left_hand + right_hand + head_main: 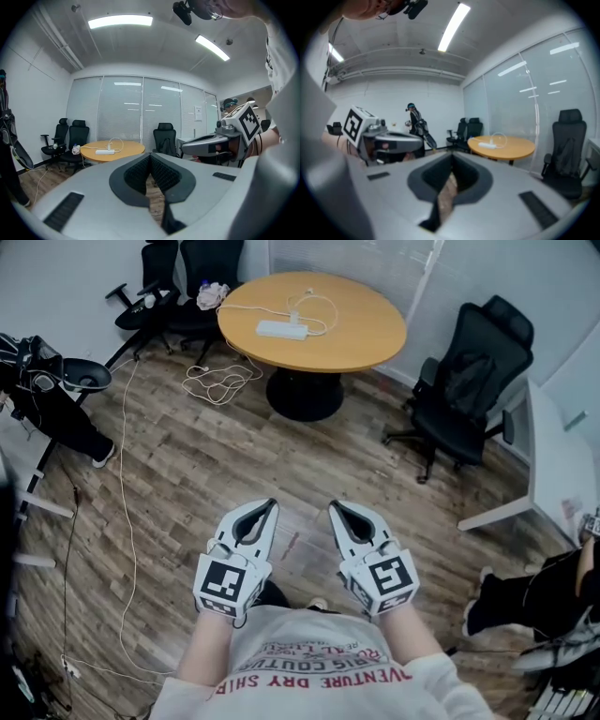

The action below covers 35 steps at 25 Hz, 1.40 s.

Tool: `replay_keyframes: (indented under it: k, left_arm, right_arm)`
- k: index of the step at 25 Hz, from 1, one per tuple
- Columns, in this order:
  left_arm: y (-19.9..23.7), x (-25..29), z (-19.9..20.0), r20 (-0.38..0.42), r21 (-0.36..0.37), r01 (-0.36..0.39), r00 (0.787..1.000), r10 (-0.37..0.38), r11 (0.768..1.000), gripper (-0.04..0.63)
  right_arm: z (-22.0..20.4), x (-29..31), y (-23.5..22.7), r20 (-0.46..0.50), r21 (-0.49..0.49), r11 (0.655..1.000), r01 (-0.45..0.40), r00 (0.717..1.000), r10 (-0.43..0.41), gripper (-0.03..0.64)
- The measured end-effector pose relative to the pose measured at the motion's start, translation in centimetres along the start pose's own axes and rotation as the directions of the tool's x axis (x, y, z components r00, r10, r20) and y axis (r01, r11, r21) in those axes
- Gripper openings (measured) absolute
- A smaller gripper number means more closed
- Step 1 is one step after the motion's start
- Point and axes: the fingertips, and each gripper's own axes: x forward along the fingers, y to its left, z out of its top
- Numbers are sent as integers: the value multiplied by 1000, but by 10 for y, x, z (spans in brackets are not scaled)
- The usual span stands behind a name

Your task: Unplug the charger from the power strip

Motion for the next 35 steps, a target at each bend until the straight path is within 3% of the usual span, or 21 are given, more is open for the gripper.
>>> replay_keyframes:
  k: [14, 20, 28, 35]
  left_arm:
    - [180, 6, 24, 17, 26, 68, 998, -68, 997, 34]
    - [244, 2, 9, -5, -21, -2, 1000, 2, 1000, 34]
    - [292, 46, 8, -13, -24, -92, 996, 91, 995, 34]
    - [327, 127, 31, -15, 7, -171, 985, 171, 985, 34]
  right_arm:
    - [44, 152, 37, -9, 31, 995, 96, 995, -95, 29]
    - [36, 199, 46, -68, 82, 993, 89, 994, -84, 29]
    - [36, 267, 3, -95, 75, 997, 33, 995, -26, 29]
    - [52, 336, -80, -117, 125, 992, -28, 992, 43, 29]
